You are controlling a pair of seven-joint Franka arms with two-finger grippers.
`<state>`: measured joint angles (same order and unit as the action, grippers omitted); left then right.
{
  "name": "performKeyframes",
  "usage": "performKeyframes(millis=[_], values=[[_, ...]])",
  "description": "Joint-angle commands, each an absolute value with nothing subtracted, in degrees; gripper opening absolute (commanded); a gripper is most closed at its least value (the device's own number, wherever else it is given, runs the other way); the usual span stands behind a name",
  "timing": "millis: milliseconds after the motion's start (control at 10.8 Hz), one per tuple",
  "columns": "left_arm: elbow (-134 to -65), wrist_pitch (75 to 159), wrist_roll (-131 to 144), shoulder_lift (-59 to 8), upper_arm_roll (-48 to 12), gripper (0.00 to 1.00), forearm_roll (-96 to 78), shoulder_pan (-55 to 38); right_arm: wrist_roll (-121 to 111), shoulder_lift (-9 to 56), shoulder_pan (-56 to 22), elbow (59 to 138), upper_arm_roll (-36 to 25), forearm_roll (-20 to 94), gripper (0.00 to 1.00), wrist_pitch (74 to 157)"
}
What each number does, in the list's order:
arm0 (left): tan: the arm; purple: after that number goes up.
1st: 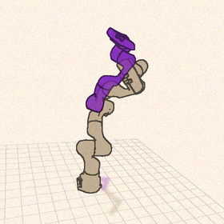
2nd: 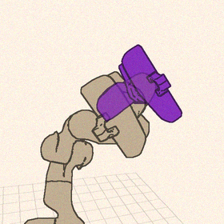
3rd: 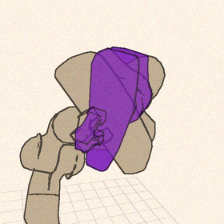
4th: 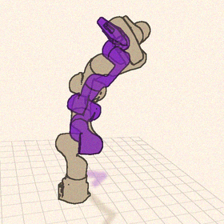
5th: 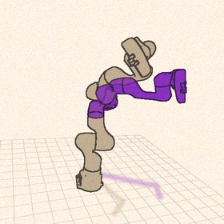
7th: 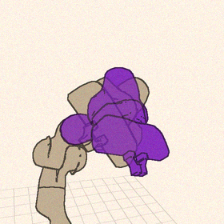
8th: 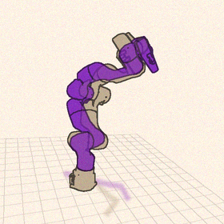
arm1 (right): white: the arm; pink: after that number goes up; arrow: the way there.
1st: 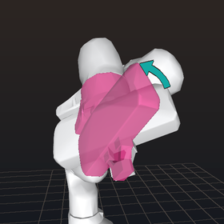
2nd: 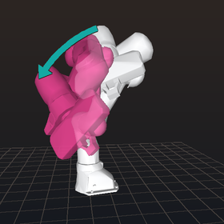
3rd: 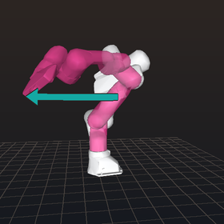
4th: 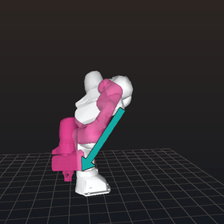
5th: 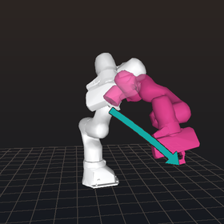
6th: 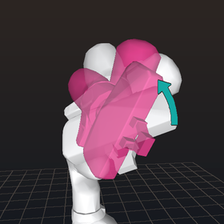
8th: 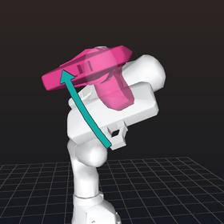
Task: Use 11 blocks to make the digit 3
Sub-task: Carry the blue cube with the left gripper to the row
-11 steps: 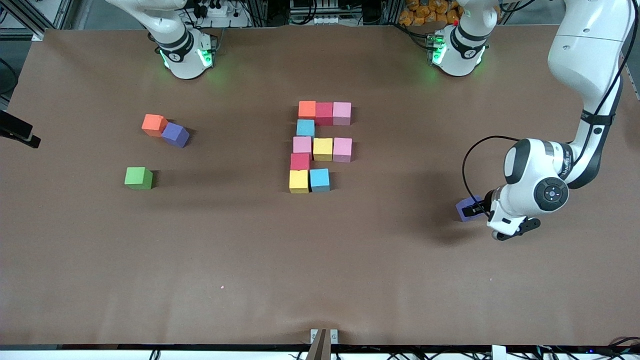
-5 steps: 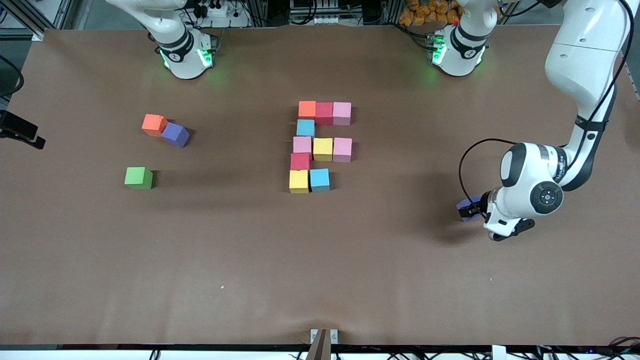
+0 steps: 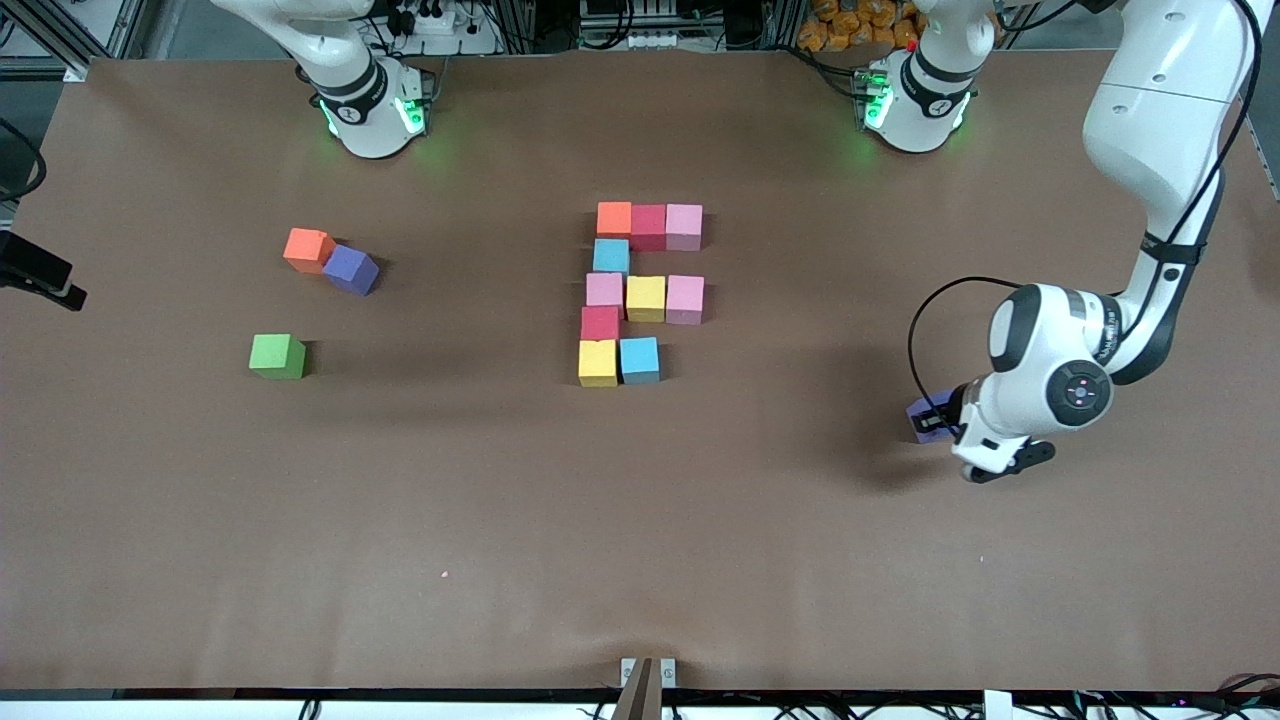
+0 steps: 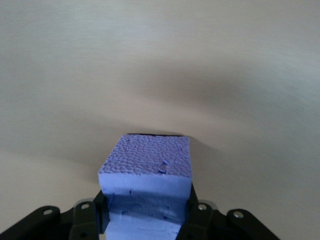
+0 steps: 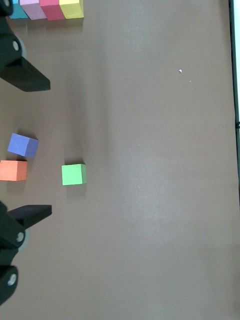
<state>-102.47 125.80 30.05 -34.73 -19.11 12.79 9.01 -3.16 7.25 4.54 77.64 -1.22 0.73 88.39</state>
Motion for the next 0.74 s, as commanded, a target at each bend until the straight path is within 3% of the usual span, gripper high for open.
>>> performKeyframes(millis=[0,279,651], values=[[-102.39,122.89,26.21,-32.09,-23.45,0.15,17.21,8.36,-3.08,7.47,3.96,77.52,-1.05,-0.35,1.0,88.86],[-96.17,114.64,20.24,-31.46,-24.26,0.09,17.58,0.38,-3.08,7.47,3.6,77.52,-1.05,-0.35,1.0,89.21],[-94.92,113.82,6.99,-31.64,-23.91,0.08,18.89,-10.52,-3.07,7.56,3.87,77.52,-1.14,-0.26,1.0,90.35]])
